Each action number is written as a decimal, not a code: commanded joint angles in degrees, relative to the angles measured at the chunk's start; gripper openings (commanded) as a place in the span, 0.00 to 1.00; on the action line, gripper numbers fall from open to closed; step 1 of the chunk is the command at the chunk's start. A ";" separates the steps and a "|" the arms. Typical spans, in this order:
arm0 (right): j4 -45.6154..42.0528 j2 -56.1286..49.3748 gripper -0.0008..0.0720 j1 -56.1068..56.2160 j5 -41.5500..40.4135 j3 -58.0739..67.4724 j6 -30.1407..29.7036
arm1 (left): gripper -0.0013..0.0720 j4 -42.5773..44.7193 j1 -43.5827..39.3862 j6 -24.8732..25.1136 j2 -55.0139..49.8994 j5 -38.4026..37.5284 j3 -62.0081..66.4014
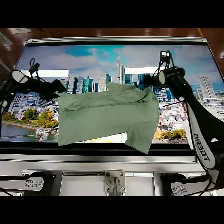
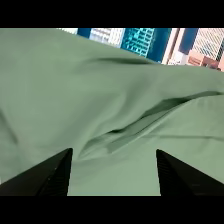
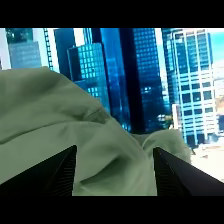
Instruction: Fold the shirts.
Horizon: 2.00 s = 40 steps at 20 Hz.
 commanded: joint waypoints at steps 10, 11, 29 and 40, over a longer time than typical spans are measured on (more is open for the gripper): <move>30.75 15.15 0.82 -33.83 30.58 -11.72 -30.58 | 0.97 -0.33 28.81 14.49 28.79 -19.85 -40.85; 34.21 15.15 0.82 -34.80 30.49 -14.16 -32.02 | 0.97 -3.21 28.39 15.32 28.52 -16.41 -46.21; 35.47 15.06 0.82 -34.97 27.91 -19.54 -33.40 | 0.58 -16.57 19.10 19.08 19.80 6.43 -55.04; 37.48 3.63 0.82 -23.82 15.80 -29.46 -32.63 | 0.07 -16.92 16.70 19.91 20.26 3.54 -52.68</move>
